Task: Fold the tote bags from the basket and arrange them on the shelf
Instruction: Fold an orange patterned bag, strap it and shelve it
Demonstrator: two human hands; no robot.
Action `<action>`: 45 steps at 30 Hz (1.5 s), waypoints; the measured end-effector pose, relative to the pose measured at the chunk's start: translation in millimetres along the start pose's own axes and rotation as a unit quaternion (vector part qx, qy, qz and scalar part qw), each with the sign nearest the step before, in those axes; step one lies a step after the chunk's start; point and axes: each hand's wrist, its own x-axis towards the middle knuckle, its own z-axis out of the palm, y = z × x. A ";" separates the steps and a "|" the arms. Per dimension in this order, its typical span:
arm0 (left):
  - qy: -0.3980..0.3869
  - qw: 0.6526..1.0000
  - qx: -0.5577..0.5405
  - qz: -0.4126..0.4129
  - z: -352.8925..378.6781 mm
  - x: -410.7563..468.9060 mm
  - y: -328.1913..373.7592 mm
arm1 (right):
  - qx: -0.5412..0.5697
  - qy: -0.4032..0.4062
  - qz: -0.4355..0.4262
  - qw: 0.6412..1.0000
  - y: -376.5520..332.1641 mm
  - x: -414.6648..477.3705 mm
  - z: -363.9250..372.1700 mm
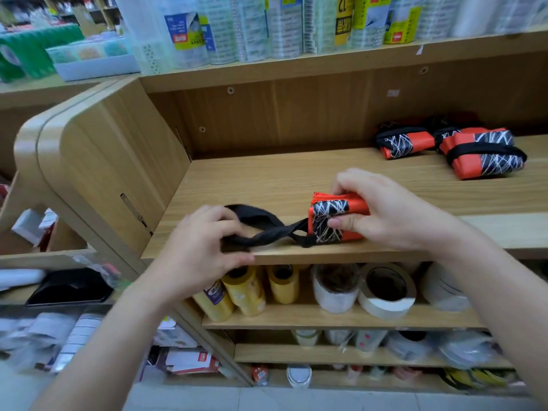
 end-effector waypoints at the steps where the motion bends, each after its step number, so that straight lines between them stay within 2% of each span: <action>1: 0.006 0.998 -0.058 -0.016 -4.2 -3.7 -2.8 | -0.001 -0.001 0.007 1.000 1.0 0.2 -1.7; 3: 0.020 0.974 -0.216 -0.068 -14.2 -9.7 -2.0 | 0.006 -0.002 0.023 1.000 2.7 0.2 -5.1; 5: 0.043 0.909 -0.404 -0.089 -24.1 -14.9 -0.7 | 0.011 0.002 0.037 0.999 4.5 0.4 -7.6; 8: 0.086 0.802 -0.587 -0.071 -26.6 -14.1 8.4 | 0.031 0.007 0.054 0.998 6.3 2.1 -8.1; 11: 0.147 0.703 -0.664 -0.211 -17.1 -1.8 20.6 | 0.044 0.010 0.063 0.997 7.9 4.1 -6.8; 12: 0.156 0.676 -0.673 -0.257 -14.9 1.6 21.1 | 0.045 0.014 0.065 0.997 9.2 4.7 -6.6; 13: 0.158 0.667 -0.668 -0.289 -14.3 3.9 19.6 | 0.042 0.017 0.066 0.997 10.8 5.5 -6.7; 14: 0.155 0.692 -0.634 -0.308 -13.8 4.4 15.4 | 0.038 0.018 0.067 0.997 12.8 6.4 -6.9; 16: 0.137 0.815 -0.484 -0.288 -9.4 0.4 7.5 | 0.041 0.016 0.067 0.997 16.2 8.5 -8.7; 17: 0.141 0.879 -0.387 -0.242 -7.7 -3.3 6.2 | 0.046 0.014 0.067 0.997 17.5 9.7 -9.4; 18: 0.160 0.925 -0.298 -0.173 -8.1 -6.6 5.4 | 0.053 0.012 0.068 0.996 18.4 10.9 -10.2; 20: 0.179 0.969 -0.167 -0.024 -12.4 -9.9 2.2 | 0.066 0.005 0.070 0.995 19.8 13.2 -11.2; 23: 0.058 0.990 0.045 0.123 -9.3 -8.4 -5.8 | 0.098 -0.013 0.078 0.992 22.6 16.3 -12.8; 25: -0.019 0.981 0.138 0.137 0.4 -7.8 -11.0 | 0.119 -0.026 0.081 0.989 24.0 18.5 -15.0; 28: -0.006 0.990 0.106 0.094 2.4 -6.1 -16.2 | 0.149 -0.044 0.084 0.984 26.7 21.2 -15.1; 30: 0.031 0.991 0.073 0.108 -2.2 -6.6 -17.0 | 0.163 -0.045 0.087 0.982 29.8 22.4 -14.3; 32: 0.012 0.990 -0.112 0.083 -12.1 -10.4 -10.3 | 0.176 -0.036 0.090 0.980 32.9 23.5 -13.6; 34: -0.007 0.935 -0.352 0.045 -23.7 -10.6 0.9 | 0.185 -0.031 0.090 0.978 33.8 23.0 -12.3; 37: 0.026 0.838 -0.541 0.057 -31.4 -1.4 15.7 | 0.152 -0.036 0.060 0.986 25.4 20.9 -7.9; 39: -0.006 0.750 -0.660 0.053 -31.0 8.8 23.2 | 0.113 -0.026 0.027 0.993 12.2 18.8 -9.8; 41: -0.041 0.660 -0.750 0.033 -29.7 18.2 26.1 | 0.077 -0.022 0.010 0.997 -4.2 14.5 -17.3; 43: -0.042 0.605 -0.795 0.015 -30.0 24.7 26.9 | -0.035 -0.029 -0.027 0.999 -20.8 7.8 -24.5; 45: -0.052 0.562 -0.826 0.019 -30.0 31.4 27.5 | -0.160 -0.038 -0.077 0.983 -33.9 2.2 -27.5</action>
